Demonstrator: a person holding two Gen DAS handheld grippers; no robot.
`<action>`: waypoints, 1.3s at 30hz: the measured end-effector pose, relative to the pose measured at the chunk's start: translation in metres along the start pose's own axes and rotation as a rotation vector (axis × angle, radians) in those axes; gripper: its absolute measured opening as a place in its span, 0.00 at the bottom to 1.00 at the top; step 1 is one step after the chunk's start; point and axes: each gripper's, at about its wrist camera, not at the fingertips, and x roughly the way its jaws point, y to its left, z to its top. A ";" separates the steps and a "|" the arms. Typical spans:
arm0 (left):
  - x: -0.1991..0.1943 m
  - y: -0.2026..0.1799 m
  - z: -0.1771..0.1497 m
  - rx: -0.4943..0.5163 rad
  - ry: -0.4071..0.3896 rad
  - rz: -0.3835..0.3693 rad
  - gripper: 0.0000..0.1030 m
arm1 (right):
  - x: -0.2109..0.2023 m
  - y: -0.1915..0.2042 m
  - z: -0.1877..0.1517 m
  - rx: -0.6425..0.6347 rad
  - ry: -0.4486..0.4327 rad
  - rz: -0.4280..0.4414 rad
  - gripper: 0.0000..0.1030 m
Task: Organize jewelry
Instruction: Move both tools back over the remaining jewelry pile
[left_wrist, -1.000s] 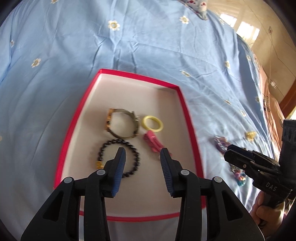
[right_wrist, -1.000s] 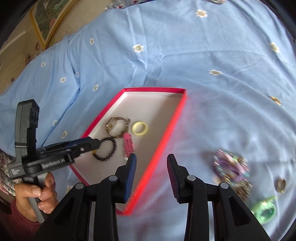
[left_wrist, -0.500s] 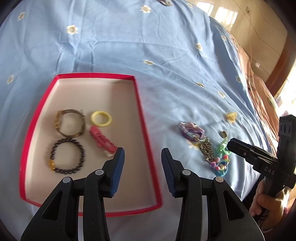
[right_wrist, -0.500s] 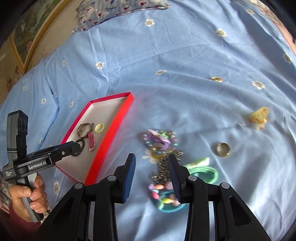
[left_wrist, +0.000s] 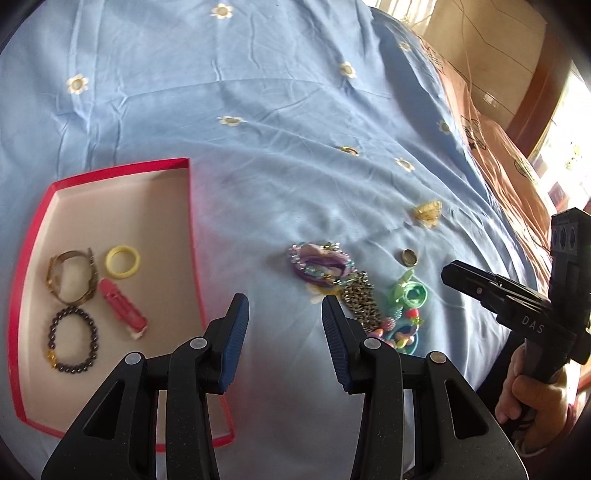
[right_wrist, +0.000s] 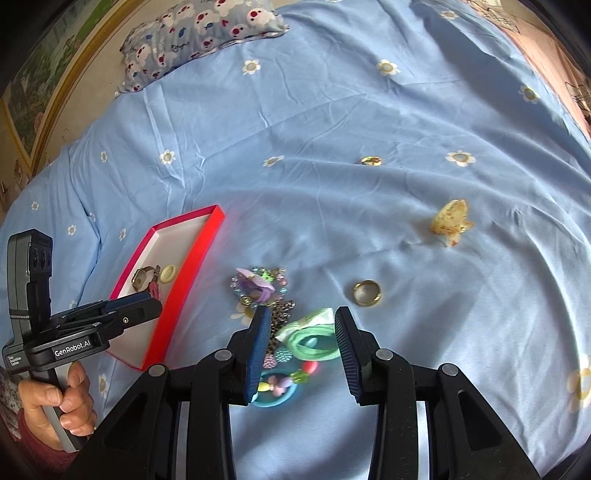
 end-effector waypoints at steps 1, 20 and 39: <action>0.002 -0.003 0.002 0.007 0.003 -0.004 0.38 | -0.001 -0.002 0.000 0.004 -0.002 -0.004 0.37; 0.072 -0.047 0.038 0.073 0.077 -0.030 0.38 | 0.007 -0.064 0.031 0.091 -0.023 -0.125 0.45; 0.085 -0.036 0.037 0.045 0.090 -0.114 0.00 | 0.057 -0.102 0.060 0.087 -0.007 -0.263 0.38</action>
